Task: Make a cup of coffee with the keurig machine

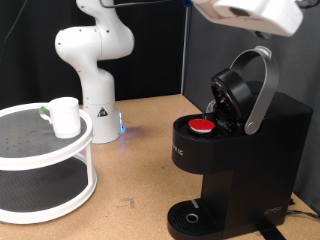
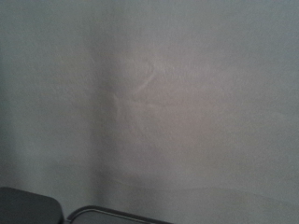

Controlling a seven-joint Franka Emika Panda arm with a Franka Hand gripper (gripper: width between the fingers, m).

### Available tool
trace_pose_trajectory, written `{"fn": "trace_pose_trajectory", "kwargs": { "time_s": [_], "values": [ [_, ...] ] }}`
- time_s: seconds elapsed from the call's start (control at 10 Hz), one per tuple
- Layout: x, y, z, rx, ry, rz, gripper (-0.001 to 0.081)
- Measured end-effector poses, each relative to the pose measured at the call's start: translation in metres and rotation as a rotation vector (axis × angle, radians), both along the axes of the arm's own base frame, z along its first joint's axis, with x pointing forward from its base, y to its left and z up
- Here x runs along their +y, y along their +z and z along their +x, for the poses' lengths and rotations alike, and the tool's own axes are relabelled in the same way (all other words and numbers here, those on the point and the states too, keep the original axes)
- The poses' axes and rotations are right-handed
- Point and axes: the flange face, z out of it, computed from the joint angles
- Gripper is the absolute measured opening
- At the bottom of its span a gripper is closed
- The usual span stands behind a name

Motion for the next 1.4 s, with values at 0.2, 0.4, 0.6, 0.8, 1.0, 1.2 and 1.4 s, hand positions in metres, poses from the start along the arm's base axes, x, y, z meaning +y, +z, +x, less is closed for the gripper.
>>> {"fn": "trace_pose_trajectory", "kwargs": {
  "time_s": [0.2,0.4,0.6,0.8,1.0,1.2,1.4],
  "values": [
    [0.035,0.003,-0.005,-0.034,0.034,-0.063,0.0004],
    [0.055,0.002,-0.011,-0.041,0.061,-0.085,0.0004],
    [0.058,-0.002,-0.014,-0.040,0.076,-0.099,0.0004],
    [0.054,-0.011,-0.015,-0.045,0.093,-0.122,0.0004],
    [0.045,-0.023,-0.016,-0.031,0.094,-0.145,0.0004],
    [0.040,-0.027,-0.016,-0.017,0.090,-0.145,0.0004],
    [0.029,-0.029,-0.015,-0.002,0.087,-0.138,0.0004]
  ]
}}
